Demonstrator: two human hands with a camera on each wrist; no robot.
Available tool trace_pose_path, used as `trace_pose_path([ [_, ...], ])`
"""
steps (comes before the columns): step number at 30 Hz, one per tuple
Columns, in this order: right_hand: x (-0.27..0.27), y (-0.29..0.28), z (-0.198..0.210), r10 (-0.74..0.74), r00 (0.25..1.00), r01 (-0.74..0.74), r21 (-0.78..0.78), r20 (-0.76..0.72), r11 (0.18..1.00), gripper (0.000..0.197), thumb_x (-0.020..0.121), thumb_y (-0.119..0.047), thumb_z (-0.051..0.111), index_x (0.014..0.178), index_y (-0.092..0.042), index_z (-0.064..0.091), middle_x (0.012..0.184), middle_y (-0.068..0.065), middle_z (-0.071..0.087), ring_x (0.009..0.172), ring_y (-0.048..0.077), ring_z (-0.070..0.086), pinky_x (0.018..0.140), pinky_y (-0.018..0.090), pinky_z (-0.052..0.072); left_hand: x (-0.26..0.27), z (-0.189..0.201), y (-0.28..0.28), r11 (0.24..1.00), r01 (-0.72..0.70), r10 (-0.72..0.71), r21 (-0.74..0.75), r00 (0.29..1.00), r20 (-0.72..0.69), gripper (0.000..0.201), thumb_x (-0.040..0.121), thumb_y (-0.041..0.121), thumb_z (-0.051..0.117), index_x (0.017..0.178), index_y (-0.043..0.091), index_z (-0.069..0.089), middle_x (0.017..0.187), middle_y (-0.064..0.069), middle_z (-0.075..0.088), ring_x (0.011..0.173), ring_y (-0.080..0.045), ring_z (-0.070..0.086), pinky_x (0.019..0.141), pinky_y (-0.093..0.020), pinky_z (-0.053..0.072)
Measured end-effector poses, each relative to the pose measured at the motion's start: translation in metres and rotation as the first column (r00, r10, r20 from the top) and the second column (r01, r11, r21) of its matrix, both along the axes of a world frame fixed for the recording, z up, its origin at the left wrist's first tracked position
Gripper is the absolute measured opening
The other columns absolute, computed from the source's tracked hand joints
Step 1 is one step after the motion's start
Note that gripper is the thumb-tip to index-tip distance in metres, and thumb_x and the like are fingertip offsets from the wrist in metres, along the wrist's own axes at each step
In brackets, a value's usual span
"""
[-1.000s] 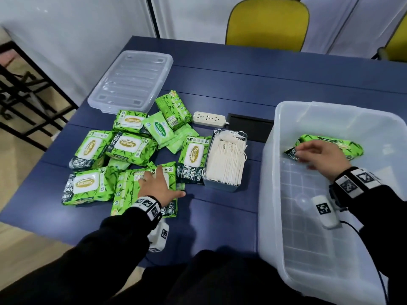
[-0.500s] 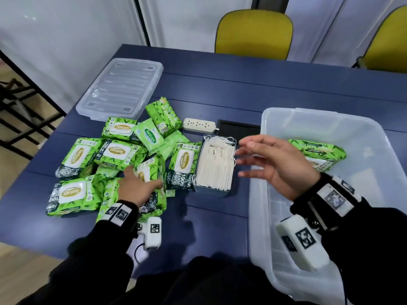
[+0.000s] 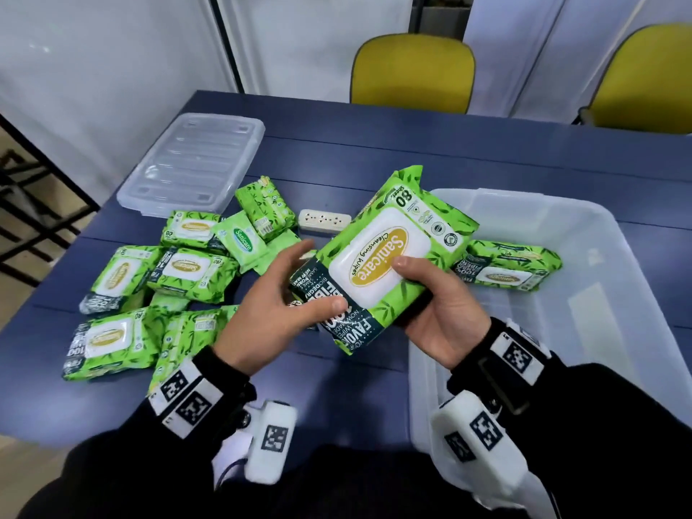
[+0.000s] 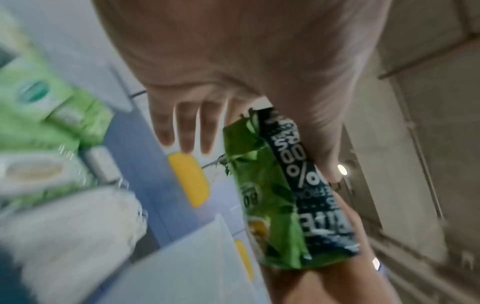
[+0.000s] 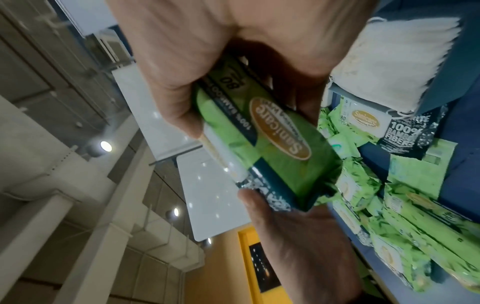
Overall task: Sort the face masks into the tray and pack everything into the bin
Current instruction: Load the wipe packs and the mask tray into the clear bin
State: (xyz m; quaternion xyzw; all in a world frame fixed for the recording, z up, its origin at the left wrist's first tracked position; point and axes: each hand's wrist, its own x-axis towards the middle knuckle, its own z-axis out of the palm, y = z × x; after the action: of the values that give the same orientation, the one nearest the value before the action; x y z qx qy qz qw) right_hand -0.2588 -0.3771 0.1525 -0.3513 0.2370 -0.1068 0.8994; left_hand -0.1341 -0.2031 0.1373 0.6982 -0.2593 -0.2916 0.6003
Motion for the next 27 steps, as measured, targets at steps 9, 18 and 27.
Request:
trace_pose_path([
  [9,-0.033,-0.051,0.029,-0.231,0.973,0.195,-0.635,0.027,0.748,0.125,0.051,-0.043,0.099,0.154,-0.024,0.032,0.15,0.01,0.049,0.133,0.021,0.055,0.11,0.055,0.045,-0.009,0.021,-0.026,0.998,-0.012,0.017,-0.067,0.997,0.079,0.062,0.068,0.017,0.089,0.125,0.018,0.065,0.113,0.001,0.077,0.103,-0.015,0.072,0.094,-0.033,0.056],
  [18,-0.036,-0.072,0.093,-0.047,0.764,-0.542,-0.601,-0.643,-0.586,0.076,0.066,-0.07,0.074,0.126,-0.04,0.038,0.109,-0.015,0.064,0.1,0.018,0.063,0.082,0.042,0.052,-0.042,0.044,-0.078,0.97,0.199,-0.238,0.14,0.662,0.71,0.071,0.07,0.045,0.085,0.134,0.028,0.056,0.118,0.012,0.072,0.101,-0.01,0.068,0.086,-0.035,0.052],
  [27,-0.055,-0.189,0.003,-0.191,0.682,-0.723,-0.613,-0.706,-0.318,0.067,0.064,-0.042,0.091,0.118,-0.028,0.054,0.106,-0.002,0.07,0.099,0.027,0.063,0.079,0.036,0.048,-0.057,-0.011,-0.091,0.906,0.334,-0.423,0.261,0.748,0.511,0.095,0.072,0.034,0.091,0.152,0.031,0.039,0.151,0.008,0.041,0.137,-0.003,0.043,0.115,-0.03,0.037],
])
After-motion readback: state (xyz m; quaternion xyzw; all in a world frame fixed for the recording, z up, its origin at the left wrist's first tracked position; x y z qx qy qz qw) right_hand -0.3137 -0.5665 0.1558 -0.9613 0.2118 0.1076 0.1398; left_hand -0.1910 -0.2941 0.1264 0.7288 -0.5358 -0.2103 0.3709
